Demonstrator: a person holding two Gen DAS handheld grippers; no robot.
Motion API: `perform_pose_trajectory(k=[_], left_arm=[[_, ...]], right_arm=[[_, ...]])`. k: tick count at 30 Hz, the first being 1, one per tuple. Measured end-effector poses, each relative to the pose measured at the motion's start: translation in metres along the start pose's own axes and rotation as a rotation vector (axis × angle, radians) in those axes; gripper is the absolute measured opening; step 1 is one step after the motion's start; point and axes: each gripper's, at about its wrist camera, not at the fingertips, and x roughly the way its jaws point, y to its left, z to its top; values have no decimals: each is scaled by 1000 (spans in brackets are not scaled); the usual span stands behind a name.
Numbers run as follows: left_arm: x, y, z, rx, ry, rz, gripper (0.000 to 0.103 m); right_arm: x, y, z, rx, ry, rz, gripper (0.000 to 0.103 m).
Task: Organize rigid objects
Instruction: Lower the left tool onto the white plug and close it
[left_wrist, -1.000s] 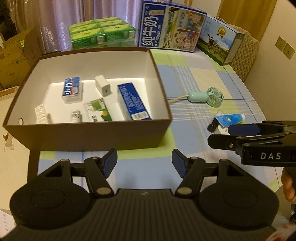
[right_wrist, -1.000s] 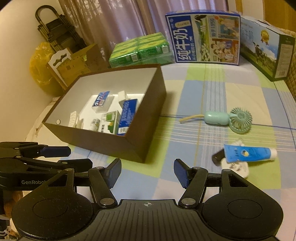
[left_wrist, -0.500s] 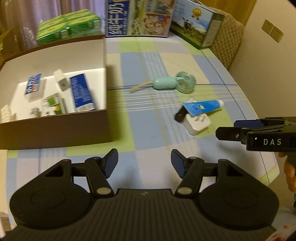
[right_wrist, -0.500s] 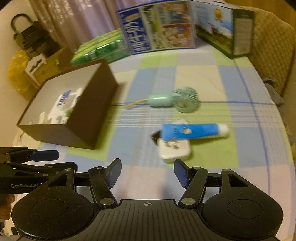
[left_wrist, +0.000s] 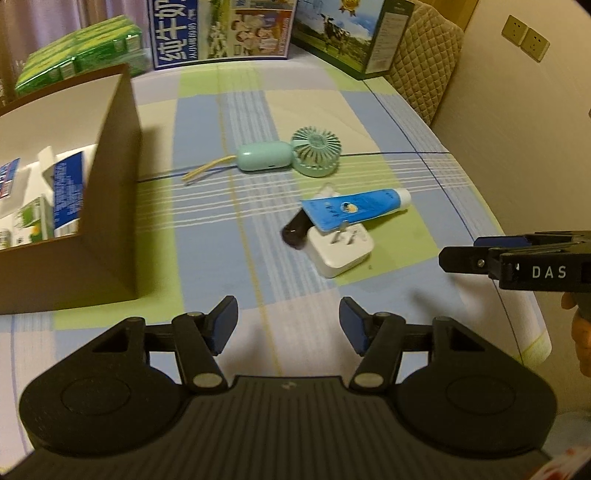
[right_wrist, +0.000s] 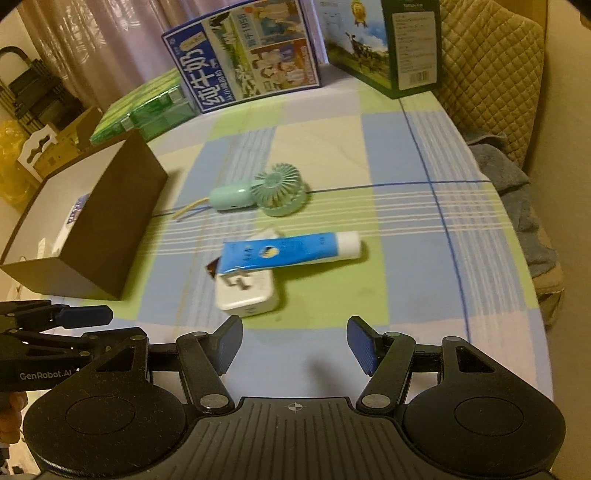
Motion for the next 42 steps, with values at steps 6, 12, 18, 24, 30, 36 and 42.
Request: perform_pose_trajectory(k=[6,12,18,24,30,36,42], left_arm=[[21,-18,6,-10,-8,4,58],[40,-30,14,-40,-17,4,58],[52,-44,21,-45,-55,28,49],[62,-53,27,-52,-74,56,42],[73,-57,30,-59,-74,88,38],[79,-63,31,-23,-99,116,28],[78,-64,26,24,-104,115,16]], right_arm=[[9,-26,3,-10,8,-18,60],[19,-50,9,-19,23,-28,60],[26,-71,16,-13,38,-41,60],[29,-89,19,3,43,-57,60],[32,-99,20,17,54,-58,60],[37,-100,20,14,67,-52,60],[42,-94,21,-3,77,-35,60]])
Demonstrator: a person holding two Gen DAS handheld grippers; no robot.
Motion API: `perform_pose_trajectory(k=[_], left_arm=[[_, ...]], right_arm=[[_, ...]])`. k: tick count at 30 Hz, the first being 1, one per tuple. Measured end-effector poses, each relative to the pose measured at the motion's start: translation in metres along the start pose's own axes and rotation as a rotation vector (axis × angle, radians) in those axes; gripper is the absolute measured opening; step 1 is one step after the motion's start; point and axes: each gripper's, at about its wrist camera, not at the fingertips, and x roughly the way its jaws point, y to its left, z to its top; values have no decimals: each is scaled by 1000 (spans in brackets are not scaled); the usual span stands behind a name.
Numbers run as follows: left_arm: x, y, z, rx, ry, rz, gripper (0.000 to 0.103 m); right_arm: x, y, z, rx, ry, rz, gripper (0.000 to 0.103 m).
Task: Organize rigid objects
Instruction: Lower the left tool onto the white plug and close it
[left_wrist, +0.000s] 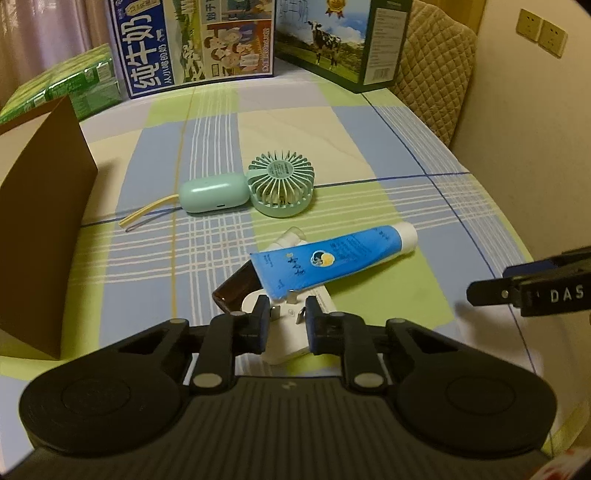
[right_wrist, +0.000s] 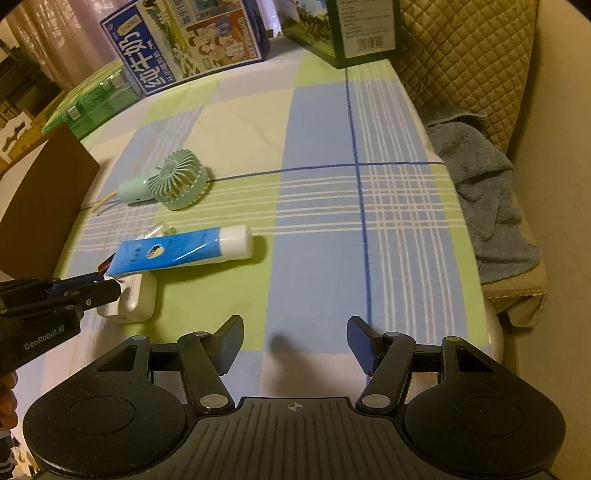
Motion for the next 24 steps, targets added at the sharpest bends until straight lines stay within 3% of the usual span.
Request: perform_pose_trajectory(k=[6,11,16,19,24], left_arm=[[-11,10,-13,9,6,10,16],[-22,33,-25,-38,15,64,16],[-29,62,-33,-109,20,133,16],[-32,74,-36,-137,24,164,16],[-39,85,-42,-165,26,182,16]], right_arm=[[5,10,5,-37,-3,26,60],[9,19,20,-70,-56,43,59],[25,33,42,-131,-93,53,32],[41,36,51,-153,-90,51,27],[60,34,61,-134,-63,99,27]])
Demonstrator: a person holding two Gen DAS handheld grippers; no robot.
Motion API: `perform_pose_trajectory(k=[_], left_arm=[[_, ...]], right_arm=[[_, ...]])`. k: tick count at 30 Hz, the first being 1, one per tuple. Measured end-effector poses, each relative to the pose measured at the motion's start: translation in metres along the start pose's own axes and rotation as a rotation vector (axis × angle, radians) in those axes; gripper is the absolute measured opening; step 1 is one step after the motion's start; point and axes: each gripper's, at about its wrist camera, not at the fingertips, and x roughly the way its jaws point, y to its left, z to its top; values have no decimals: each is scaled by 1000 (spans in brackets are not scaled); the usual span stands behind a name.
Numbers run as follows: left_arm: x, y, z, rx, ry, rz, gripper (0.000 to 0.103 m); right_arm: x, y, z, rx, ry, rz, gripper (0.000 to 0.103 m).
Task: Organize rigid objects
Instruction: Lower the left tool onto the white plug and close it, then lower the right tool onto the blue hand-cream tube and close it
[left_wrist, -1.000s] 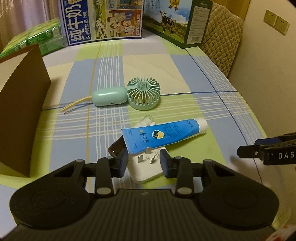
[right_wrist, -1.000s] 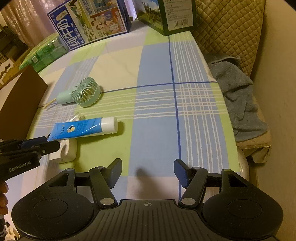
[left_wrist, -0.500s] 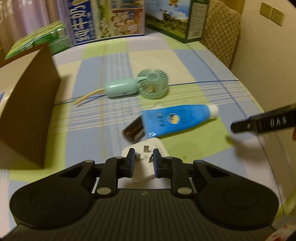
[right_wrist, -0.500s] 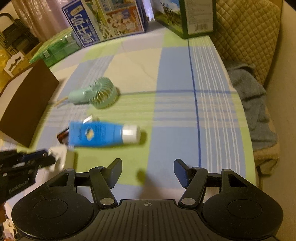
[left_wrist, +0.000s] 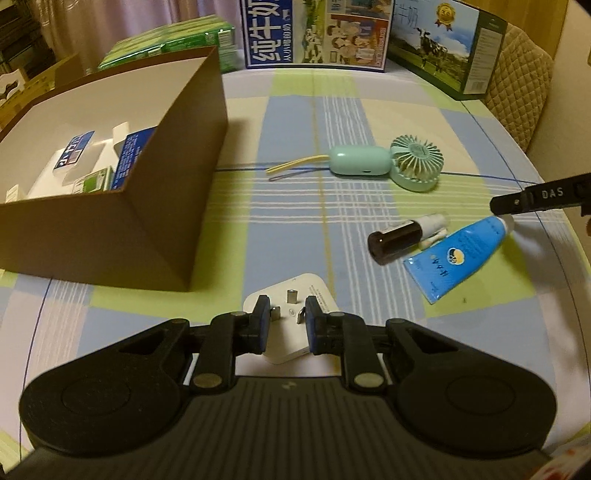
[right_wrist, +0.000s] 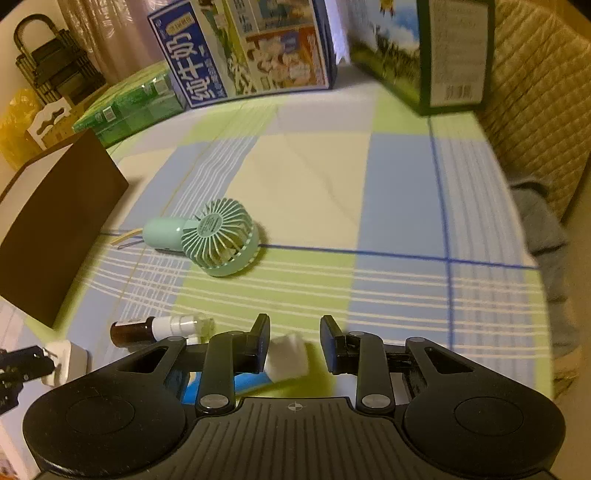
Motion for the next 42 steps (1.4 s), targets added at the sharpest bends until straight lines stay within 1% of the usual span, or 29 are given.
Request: perform_pose_trajectory(k=[3,5,7,14,21,22,24,25,26,27,28,30,33,34,35,36,37,40,42], left_arm=[[-1,2,-1,-1,0,0,16],[-1,3,-1,-2,0,-2,16],[-1,3,-1,1,1,-3,16],[-1,3,-1,24,7,-19,16],[-5,5,-6,45,14,-39,16],[-6,5,-7,45,16,-41,16],[-8,7,-10,46,19,-43,16],[-9,7,-12,46,20,-43,16],[-10,8,-13,46,21,-44,16],[-11,8,-15,46,22,-44,16],[-13,8,-16,47,23,-44,16],[-15,9,-19,46,24,-45,16],[-18,9,-23,40,25,-46,16],[-19,9,-25,39,25,-47,16],[-19,8,-26,37,25,-47,16],[-20,8,-27,34,25,-48,16],[-21,8,-28,31,26,-48,16],[-24,9,-32,23,25,-46,16],[-25,9,-34,17,24,-42,16]], right_arm=[[12,-3,0,39,47,13,27],[10,1,-3,21,46,0,27],[7,5,-7,20,68,-9,27],[-9,15,-34,40,126,22,27],[-20,31,-58,14,195,99,27],[-21,32,-59,8,202,117,27],[-25,35,-62,-15,191,184,27],[-29,38,-64,-50,180,216,33],[-31,41,-65,-92,177,231,40],[-33,46,-67,-142,175,234,59],[-35,50,-70,-205,165,228,66],[-37,59,-77,-322,159,234,66],[-33,70,-90,-450,197,222,66],[-30,74,-94,-484,205,216,64],[-27,78,-98,-516,207,204,60],[-25,81,-101,-538,207,194,48],[-23,84,-103,-556,187,180,41],[-21,85,-101,-549,171,175,35],[-17,89,-101,-535,159,169,33]])
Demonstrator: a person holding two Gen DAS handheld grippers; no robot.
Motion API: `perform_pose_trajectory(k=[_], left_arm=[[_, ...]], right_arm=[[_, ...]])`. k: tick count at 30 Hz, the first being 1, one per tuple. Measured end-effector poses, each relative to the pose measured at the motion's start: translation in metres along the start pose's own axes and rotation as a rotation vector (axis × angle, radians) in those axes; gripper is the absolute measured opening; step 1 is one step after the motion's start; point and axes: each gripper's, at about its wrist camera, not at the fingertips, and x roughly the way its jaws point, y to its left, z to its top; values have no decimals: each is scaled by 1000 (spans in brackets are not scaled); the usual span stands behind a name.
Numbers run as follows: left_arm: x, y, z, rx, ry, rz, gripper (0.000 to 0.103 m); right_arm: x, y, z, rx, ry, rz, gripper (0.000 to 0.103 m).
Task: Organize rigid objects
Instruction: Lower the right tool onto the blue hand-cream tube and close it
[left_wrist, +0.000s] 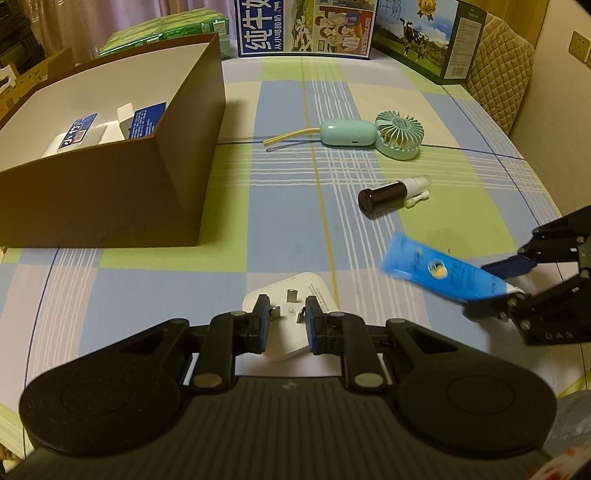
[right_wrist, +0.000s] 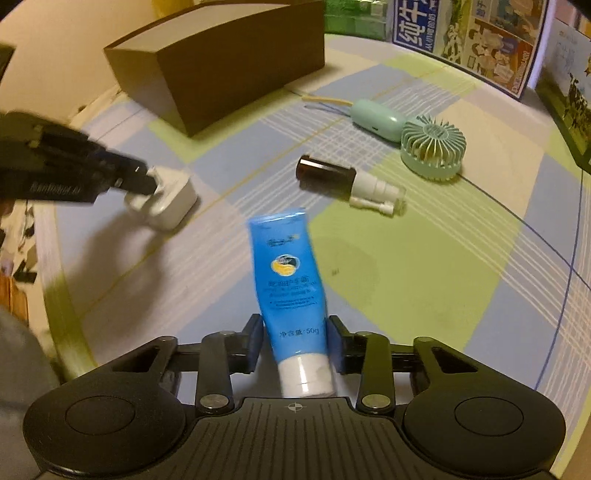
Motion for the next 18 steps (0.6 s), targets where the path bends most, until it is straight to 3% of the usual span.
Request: perform_pose_trajectory(k=[10,18], left_arm=[[0,2,-6,-51,8,21,18],[2,-2,-5,-31,-12,38,17]], right_arm=[[16,12,23,32,-42,1,34],[20,17,26,32,-57,-18,41]])
